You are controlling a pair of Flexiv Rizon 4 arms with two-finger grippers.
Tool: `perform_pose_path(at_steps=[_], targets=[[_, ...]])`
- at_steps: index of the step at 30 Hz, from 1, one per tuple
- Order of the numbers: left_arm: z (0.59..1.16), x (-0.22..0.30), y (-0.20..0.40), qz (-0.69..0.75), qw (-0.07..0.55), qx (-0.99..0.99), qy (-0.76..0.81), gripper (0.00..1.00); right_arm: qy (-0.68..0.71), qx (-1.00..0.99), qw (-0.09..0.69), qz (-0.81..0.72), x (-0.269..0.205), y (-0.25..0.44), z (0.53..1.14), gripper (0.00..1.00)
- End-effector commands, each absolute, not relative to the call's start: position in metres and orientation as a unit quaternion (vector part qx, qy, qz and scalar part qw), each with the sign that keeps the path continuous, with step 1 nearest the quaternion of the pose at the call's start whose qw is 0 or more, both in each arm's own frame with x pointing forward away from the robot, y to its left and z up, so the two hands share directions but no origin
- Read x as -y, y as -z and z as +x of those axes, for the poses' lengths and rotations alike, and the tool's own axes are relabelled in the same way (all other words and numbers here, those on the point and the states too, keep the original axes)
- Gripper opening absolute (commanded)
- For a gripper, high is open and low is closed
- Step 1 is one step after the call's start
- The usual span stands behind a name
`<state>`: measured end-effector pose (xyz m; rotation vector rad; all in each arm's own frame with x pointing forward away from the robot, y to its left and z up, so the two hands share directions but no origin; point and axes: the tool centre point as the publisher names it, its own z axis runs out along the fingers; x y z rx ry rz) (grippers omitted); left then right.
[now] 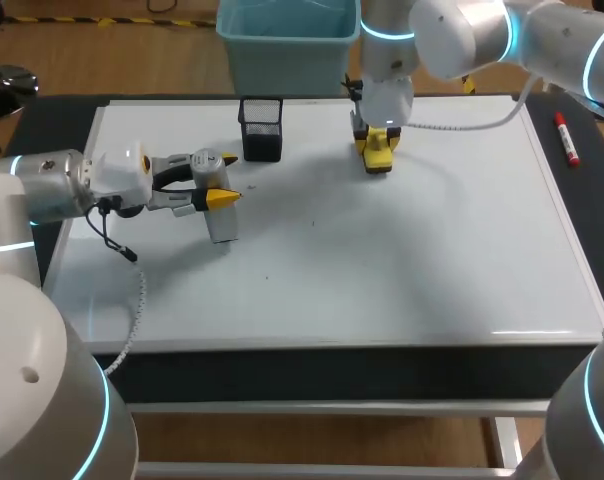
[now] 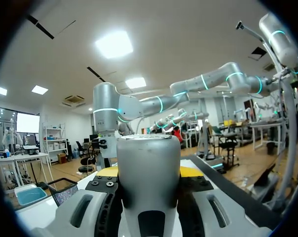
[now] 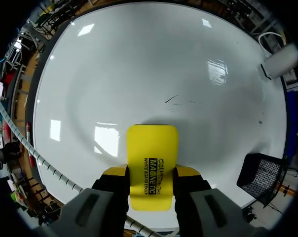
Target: Pick up the inspection probe, press it on each red-marked spot on the whiteboard one by one, put down the probe, pick up the eraser, and wipe off all the red marks.
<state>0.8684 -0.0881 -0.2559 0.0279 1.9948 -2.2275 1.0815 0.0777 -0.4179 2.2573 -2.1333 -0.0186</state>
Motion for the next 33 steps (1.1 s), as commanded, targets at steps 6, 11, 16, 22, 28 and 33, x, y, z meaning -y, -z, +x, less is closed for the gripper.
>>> perform_pose_path(at_steps=[6, 11, 16, 22, 28, 33], targets=[[0.868, 0.088, 0.255, 0.009, 0.077, -0.665, 0.743, 0.0, 0.012, 0.685, 0.026, 0.728, -0.09, 0.423, 1.092, 0.0], [0.868, 0.088, 0.255, 0.009, 0.077, -0.665, 0.743, 0.0, 0.001, 0.683, 0.034, 0.73, -0.087, 0.43, 1.094, 0.0], [0.868, 0.088, 0.255, 0.009, 0.077, -0.665, 0.743, 0.0, -0.003, 0.687, 0.038, 0.725, -0.08, 0.435, 1.095, 0.0], [0.868, 0.088, 0.255, 0.009, 0.077, -0.665, 0.743, 0.0, -0.007, 0.695, 0.038, 0.718, -0.073, 0.435, 1.097, 0.0], [0.868, 0.088, 0.255, 0.009, 0.077, -0.665, 0.743, 0.0, -0.012, 0.707, 0.019, 0.707, -0.065, 0.419, 1.1, 1.0], [0.868, 0.088, 0.255, 0.009, 0.077, -0.665, 0.743, 0.0, -0.008, 0.722, -0.001, 0.691, -0.054, 0.403, 1.104, 1.0]])
